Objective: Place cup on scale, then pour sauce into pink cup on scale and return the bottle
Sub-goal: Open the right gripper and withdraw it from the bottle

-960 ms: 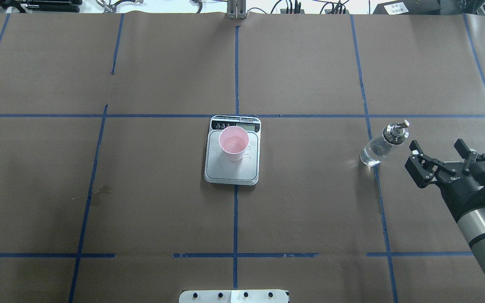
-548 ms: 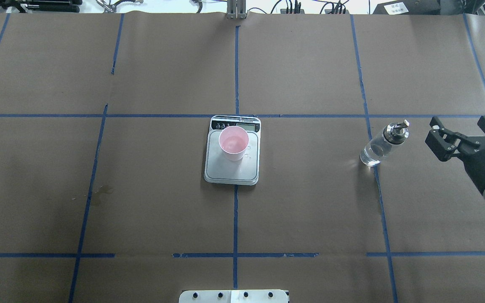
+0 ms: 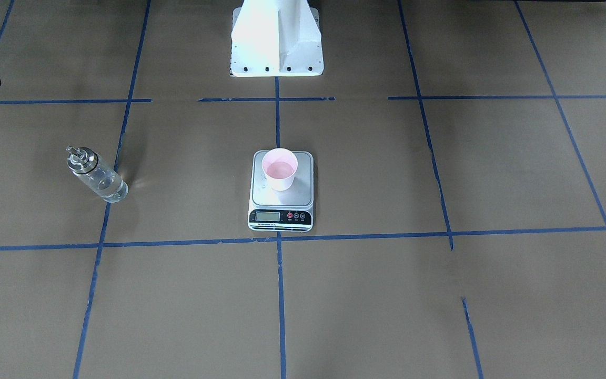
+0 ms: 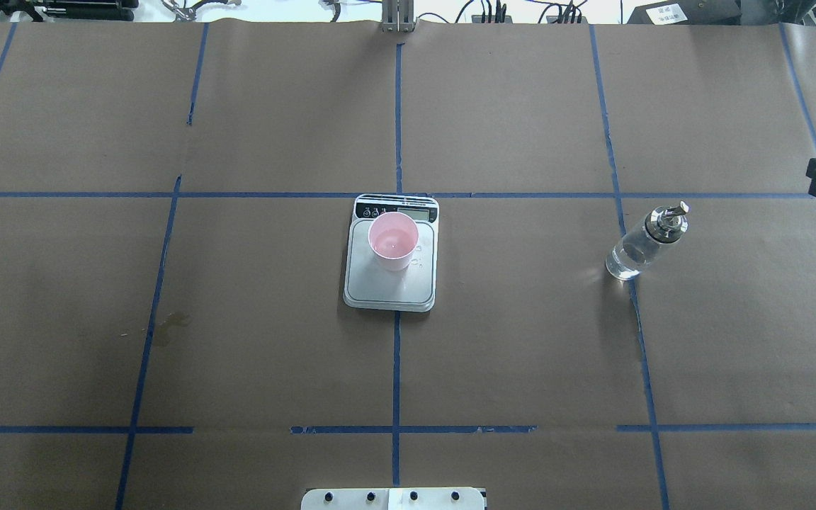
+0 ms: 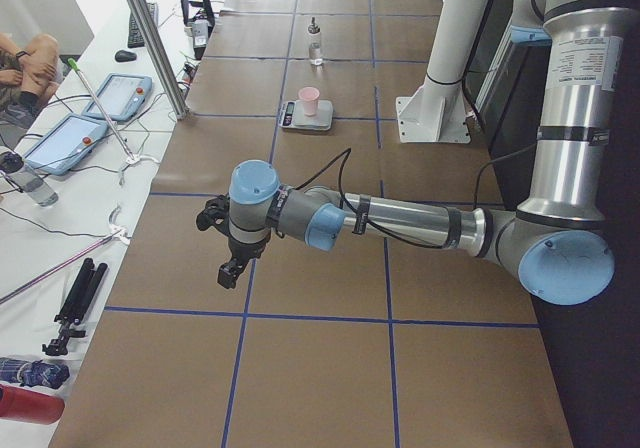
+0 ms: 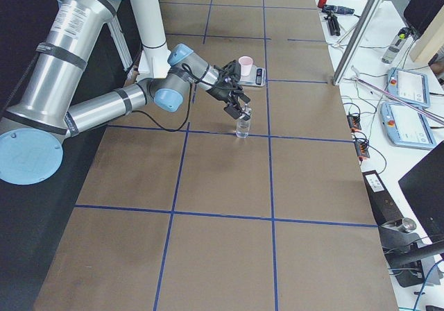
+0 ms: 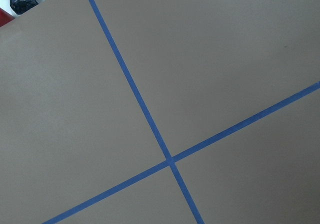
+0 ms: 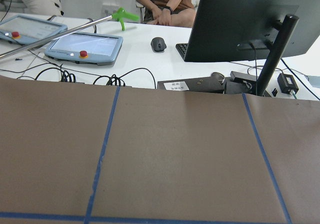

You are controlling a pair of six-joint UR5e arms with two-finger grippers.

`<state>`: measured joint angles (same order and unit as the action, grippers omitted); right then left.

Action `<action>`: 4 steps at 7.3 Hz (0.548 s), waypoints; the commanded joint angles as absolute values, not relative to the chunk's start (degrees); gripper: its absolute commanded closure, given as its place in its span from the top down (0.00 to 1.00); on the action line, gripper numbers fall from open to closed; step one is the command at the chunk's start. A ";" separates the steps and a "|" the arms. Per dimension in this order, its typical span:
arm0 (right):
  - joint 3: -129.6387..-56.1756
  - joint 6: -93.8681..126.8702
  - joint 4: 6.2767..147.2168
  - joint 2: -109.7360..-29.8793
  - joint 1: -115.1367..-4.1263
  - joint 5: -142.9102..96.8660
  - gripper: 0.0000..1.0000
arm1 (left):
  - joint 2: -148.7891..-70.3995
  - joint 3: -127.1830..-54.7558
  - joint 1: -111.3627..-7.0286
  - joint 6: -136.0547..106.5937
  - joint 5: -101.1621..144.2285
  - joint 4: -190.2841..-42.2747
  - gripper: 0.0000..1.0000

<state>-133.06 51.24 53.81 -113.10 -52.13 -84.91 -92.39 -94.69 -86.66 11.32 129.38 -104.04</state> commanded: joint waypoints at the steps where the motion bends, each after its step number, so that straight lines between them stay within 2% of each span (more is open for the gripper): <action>1: -126.52 34.01 54.22 -111.98 -70.85 -109.42 1.00 | -92.37 -95.36 -86.66 11.25 129.37 -103.97 1.00; 3: -117.55 16.68 56.76 -109.35 -81.44 -121.77 1.00 | -91.94 -95.36 -86.66 11.25 129.37 -103.97 1.00; 4: -117.16 11.22 63.48 -107.86 -84.52 -125.82 1.00 | -91.85 -95.27 -86.66 11.25 129.37 -103.97 1.00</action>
<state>-119.58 19.31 57.63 -109.63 -79.61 -119.63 -92.02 -95.31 -86.66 11.25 129.38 -103.97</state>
